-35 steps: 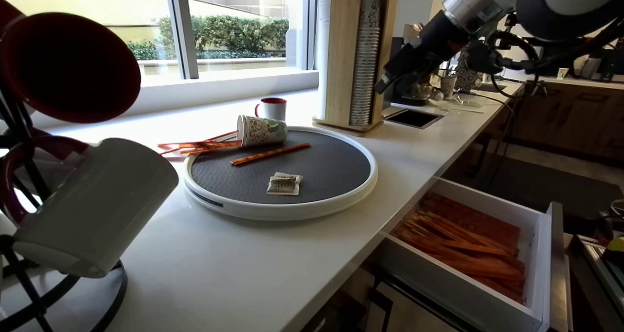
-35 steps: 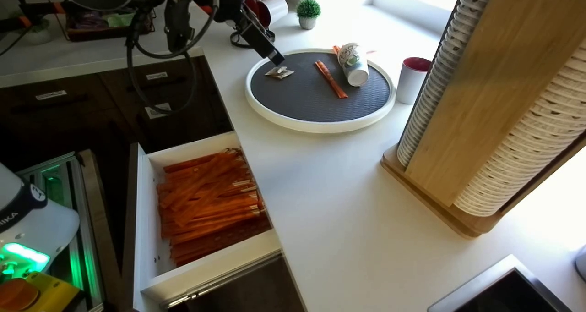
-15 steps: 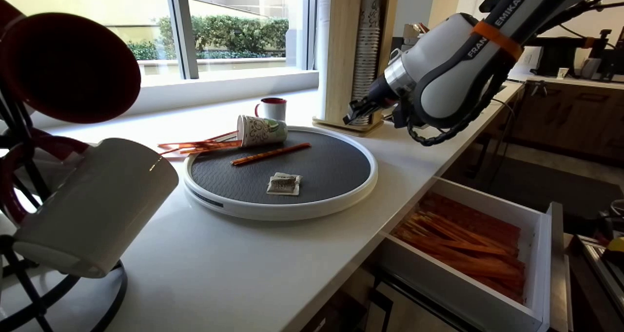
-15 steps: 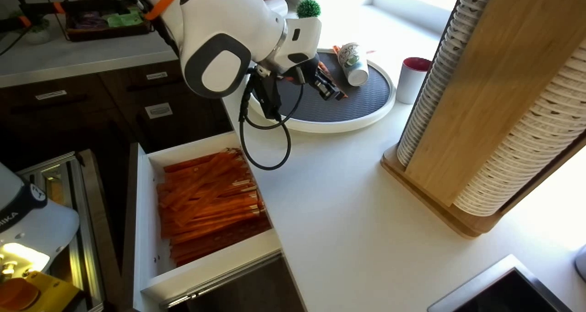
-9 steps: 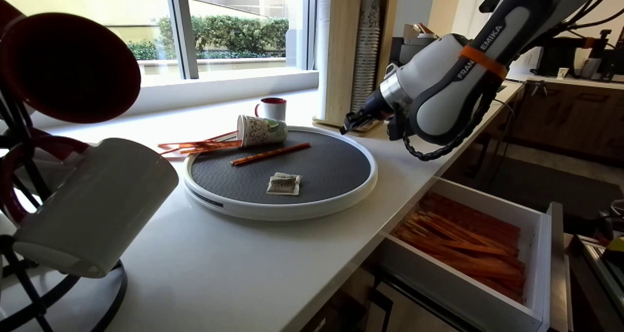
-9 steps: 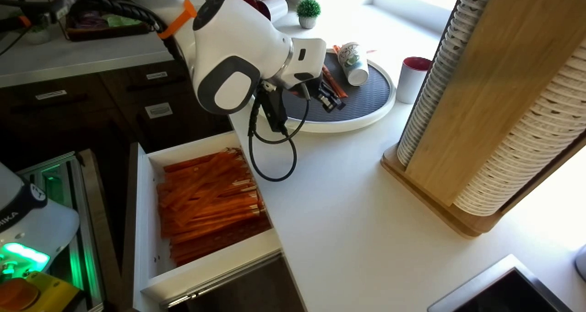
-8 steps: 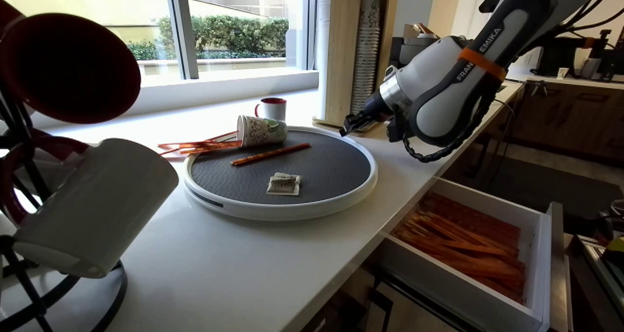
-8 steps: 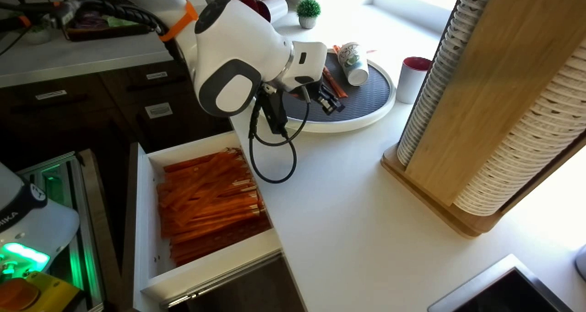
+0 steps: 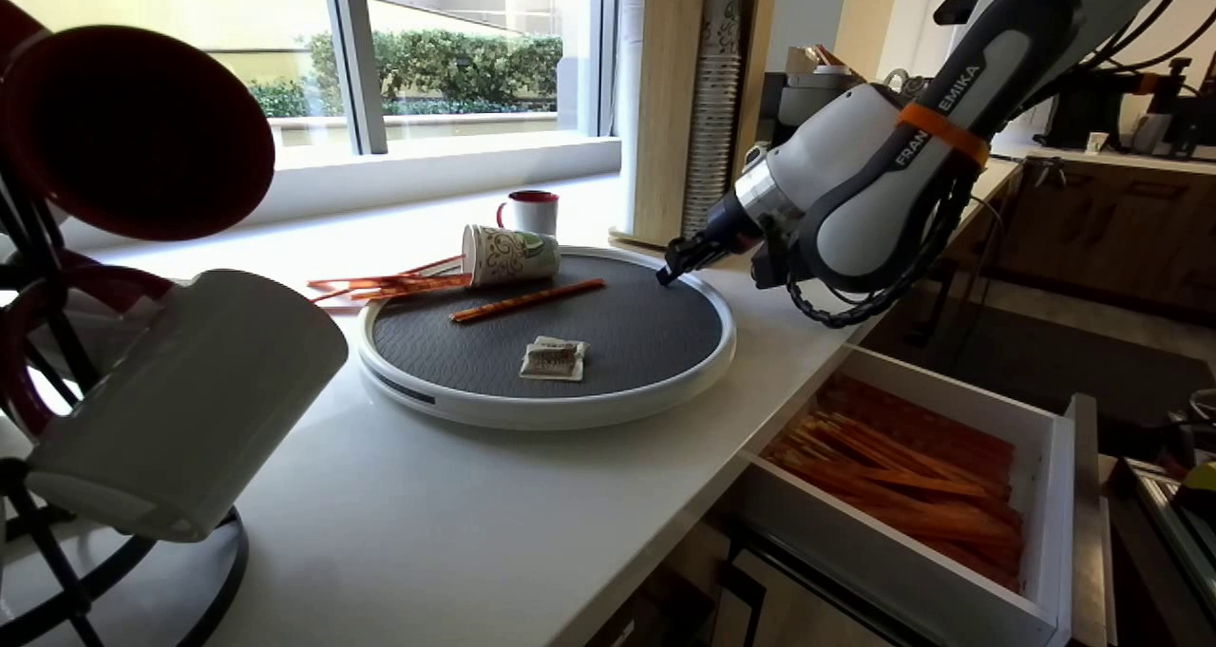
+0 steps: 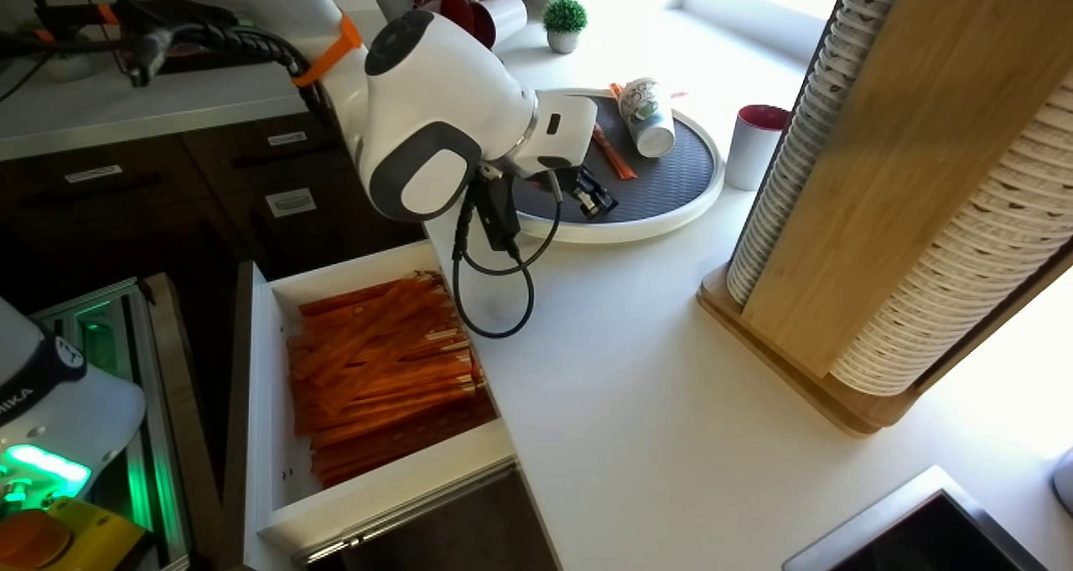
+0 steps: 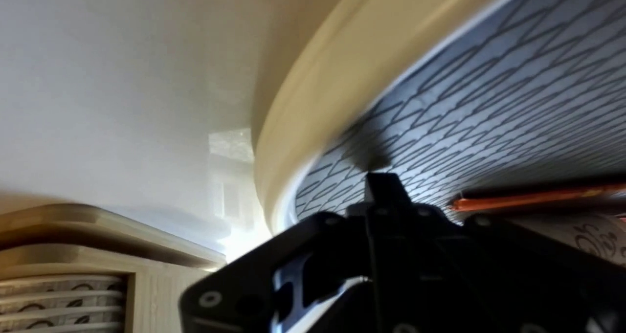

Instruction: Rotate the tray clockwise then place the coffee cup upright.

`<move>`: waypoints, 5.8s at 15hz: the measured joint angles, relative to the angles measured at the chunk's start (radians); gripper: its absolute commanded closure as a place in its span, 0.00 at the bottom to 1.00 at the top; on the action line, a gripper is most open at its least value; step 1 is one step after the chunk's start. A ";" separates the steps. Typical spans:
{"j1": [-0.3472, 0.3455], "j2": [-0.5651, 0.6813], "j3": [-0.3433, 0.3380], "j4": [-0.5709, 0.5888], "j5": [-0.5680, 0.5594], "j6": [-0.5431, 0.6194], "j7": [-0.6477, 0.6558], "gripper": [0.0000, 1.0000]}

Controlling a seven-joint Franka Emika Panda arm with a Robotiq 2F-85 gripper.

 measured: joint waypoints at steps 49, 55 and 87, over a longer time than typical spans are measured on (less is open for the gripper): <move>0.130 0.075 0.280 0.328 0.416 -0.600 -0.506 1.00; 0.130 0.136 0.302 0.390 0.433 -0.526 -0.539 0.99; 0.364 -0.246 -0.165 0.121 0.196 -0.831 -0.264 1.00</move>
